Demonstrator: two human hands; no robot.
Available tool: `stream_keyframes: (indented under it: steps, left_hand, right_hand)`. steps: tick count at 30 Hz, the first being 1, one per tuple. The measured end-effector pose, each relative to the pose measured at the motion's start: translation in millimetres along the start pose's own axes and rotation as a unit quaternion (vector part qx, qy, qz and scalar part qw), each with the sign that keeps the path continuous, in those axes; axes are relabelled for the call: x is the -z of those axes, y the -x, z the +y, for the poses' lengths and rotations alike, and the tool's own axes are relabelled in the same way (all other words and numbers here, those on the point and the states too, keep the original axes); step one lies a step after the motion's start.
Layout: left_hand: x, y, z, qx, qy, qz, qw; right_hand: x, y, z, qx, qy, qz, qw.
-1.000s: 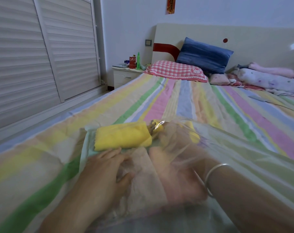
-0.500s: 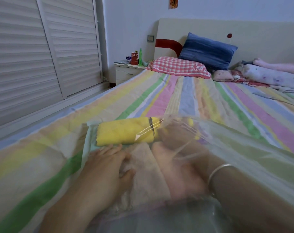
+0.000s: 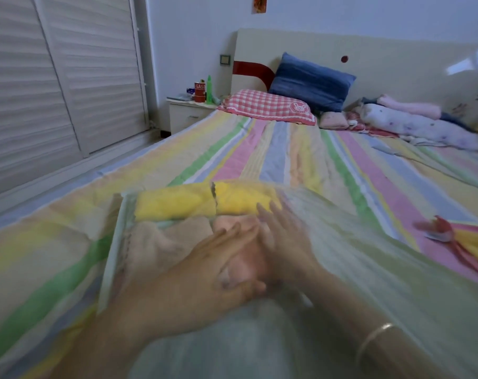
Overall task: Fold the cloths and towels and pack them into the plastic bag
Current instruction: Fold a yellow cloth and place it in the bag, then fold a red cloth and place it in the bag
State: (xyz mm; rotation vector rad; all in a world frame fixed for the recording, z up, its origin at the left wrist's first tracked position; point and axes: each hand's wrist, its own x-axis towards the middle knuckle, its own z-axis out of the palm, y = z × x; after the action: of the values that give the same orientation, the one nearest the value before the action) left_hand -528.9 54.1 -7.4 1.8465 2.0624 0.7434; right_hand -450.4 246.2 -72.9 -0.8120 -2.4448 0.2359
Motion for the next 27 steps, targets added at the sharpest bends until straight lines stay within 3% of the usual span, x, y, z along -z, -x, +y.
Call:
stream_keyframes:
  steps: [3, 5, 8, 10, 13, 15, 17, 22, 25, 27]
  left_hand:
    - [-19.9, 20.0, 12.4, 0.029, -0.087, -0.107, 0.99]
    - [-44.1, 38.5, 17.7, 0.064, -0.118, -0.129, 0.983]
    - [-86.2, 73.9, 27.6, -0.006, -0.222, -0.017, 0.975]
    - [-110.9, 99.5, 41.9, -0.031, -0.241, 0.005, 0.97]
    - [-151.6, 132.7, 54.5, -0.123, -0.403, 0.082, 0.903]
    - [-163.4, 148.3, 54.7, -0.126, -0.457, 0.074, 0.877]
    - [-165.2, 162.5, 60.3, -0.107, -0.451, 0.051, 0.885]
    - [-132.1, 173.7, 93.5, -0.061, -0.326, -0.018, 0.943]
    - [-118.9, 149.0, 148.6, 0.0, -0.215, 0.014, 0.977]
    - [-125.5, 131.3, 182.9, -0.02, -0.175, 0.048, 0.983]
  right_hand:
    - [28.3, 50.8, 28.1, -0.036, 0.073, -0.023, 0.996]
    - [60.8, 89.3, 47.0, -0.081, 0.099, -0.052, 0.99]
    - [96.0, 135.3, 53.7, -0.14, 0.127, -0.087, 0.978]
    - [103.2, 162.5, 52.6, -0.15, 0.124, -0.08, 0.978]
    - [117.6, 195.5, 53.0, -0.168, 0.157, -0.138, 0.963]
    - [137.6, 221.6, 49.1, -0.183, 0.166, -0.154, 0.957]
    - [152.0, 253.0, 46.4, -0.19, 0.148, -0.189, 0.952]
    - [186.4, 307.9, 22.3, -0.11, 0.154, -0.168, 0.967]
    - [205.2, 340.7, 25.1, -0.066, 0.036, -0.205, 0.976]
    - [226.7, 355.4, 26.3, -0.029, -0.014, -0.258, 0.966]
